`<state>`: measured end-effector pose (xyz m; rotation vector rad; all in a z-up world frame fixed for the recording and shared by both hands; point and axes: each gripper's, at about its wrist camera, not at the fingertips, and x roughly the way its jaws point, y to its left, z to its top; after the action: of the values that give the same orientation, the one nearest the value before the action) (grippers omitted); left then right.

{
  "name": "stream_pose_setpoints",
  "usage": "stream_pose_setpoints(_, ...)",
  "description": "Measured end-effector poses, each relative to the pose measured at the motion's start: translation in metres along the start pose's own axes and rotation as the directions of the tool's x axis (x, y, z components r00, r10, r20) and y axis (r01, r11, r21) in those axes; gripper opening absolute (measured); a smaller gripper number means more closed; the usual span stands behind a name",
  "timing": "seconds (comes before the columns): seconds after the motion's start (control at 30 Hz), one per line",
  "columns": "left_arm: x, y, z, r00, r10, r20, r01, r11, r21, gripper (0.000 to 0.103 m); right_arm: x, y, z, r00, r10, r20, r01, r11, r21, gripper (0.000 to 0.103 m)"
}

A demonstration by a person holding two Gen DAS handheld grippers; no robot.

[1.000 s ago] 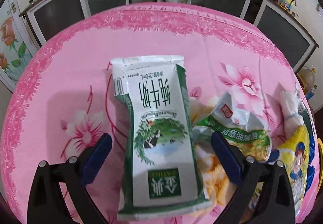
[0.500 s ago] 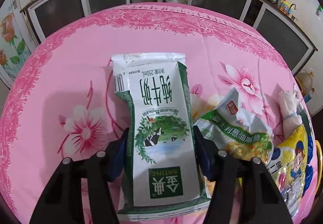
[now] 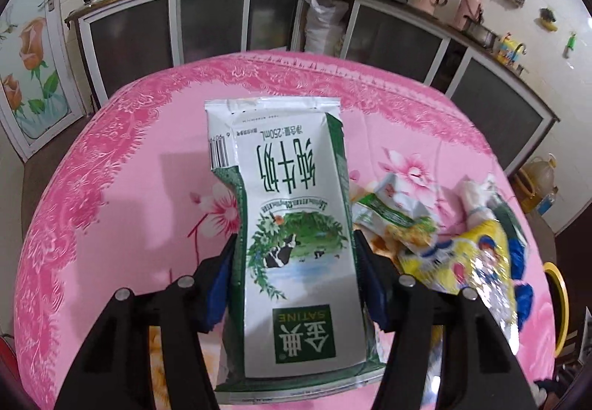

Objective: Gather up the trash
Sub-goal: 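Grasp the green-white milk carton with the left tool while the right tool grasps white tissue, then carry the milk carton and white tissue toward the yellow bin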

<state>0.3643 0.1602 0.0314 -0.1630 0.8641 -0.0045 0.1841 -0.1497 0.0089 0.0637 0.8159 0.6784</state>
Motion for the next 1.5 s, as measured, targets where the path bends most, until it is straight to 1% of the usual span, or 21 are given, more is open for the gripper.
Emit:
stream_pose_setpoints(0.17,-0.03,-0.01,-0.022,0.999,-0.042,0.025,0.042,0.999,0.026,0.056,-0.015,-0.002,-0.008,1.0,-0.023,0.015,0.023,1.0,0.02,0.05)
stream_pose_setpoints(0.37,-0.052,-0.026,-0.046,0.995,-0.094,0.033,0.092,0.994,0.056,0.056,-0.031,-0.01,-0.022,0.998,-0.066,0.02,0.065,0.997,0.047,0.05)
stream_pose_setpoints(0.43,-0.057,-0.034,-0.054,0.994,-0.1,0.035,0.097,0.993,0.068,0.056,-0.036,-0.015,-0.028,0.996,-0.083,0.02,0.081,0.995,0.062,0.05)
stream_pose_setpoints(0.63,-0.066,-0.069,-0.075,0.989,-0.145,0.018,0.142,0.982,0.122,0.056,-0.06,-0.039,-0.043,0.988,-0.15,0.033,0.145,0.982,0.117,0.05)
stream_pose_setpoints(0.77,-0.071,-0.101,-0.086,0.983,-0.185,0.005,0.181,0.969,0.168,0.056,-0.082,-0.055,-0.052,0.979,-0.197,0.054,0.187,0.971,0.15,0.05)
stream_pose_setpoints(0.87,-0.071,-0.131,-0.09,0.977,-0.215,-0.011,0.213,0.954,0.212,0.056,-0.098,-0.069,-0.057,0.968,-0.24,0.068,0.225,0.958,0.176,0.05)
stream_pose_setpoints(1.07,-0.066,-0.192,-0.098,0.96,-0.275,-0.056,0.279,0.915,0.292,0.056,-0.132,-0.1,-0.066,0.943,-0.319,0.098,0.289,0.928,0.237,0.05)
stream_pose_setpoints(1.2,-0.062,-0.232,-0.101,0.946,-0.314,-0.083,0.323,0.888,0.327,0.056,-0.153,-0.121,-0.072,0.921,-0.372,0.116,0.329,0.902,0.278,0.05)
stream_pose_setpoints(1.33,-0.06,-0.266,-0.104,0.933,-0.343,-0.105,0.357,0.861,0.362,0.056,-0.175,-0.144,-0.078,0.89,-0.437,0.133,0.379,0.869,0.318,0.05)
stream_pose_setpoints(1.43,-0.058,-0.298,-0.107,0.92,-0.371,-0.13,0.391,0.833,0.391,0.056,-0.193,-0.162,-0.083,0.859,-0.491,0.142,0.418,0.835,0.358,0.05)
stream_pose_setpoints(1.5,-0.057,-0.317,-0.108,0.911,-0.386,-0.144,0.41,0.816,0.409,0.056,-0.204,-0.173,-0.086,0.831,-0.537,0.147,0.451,0.804,0.387,0.05)
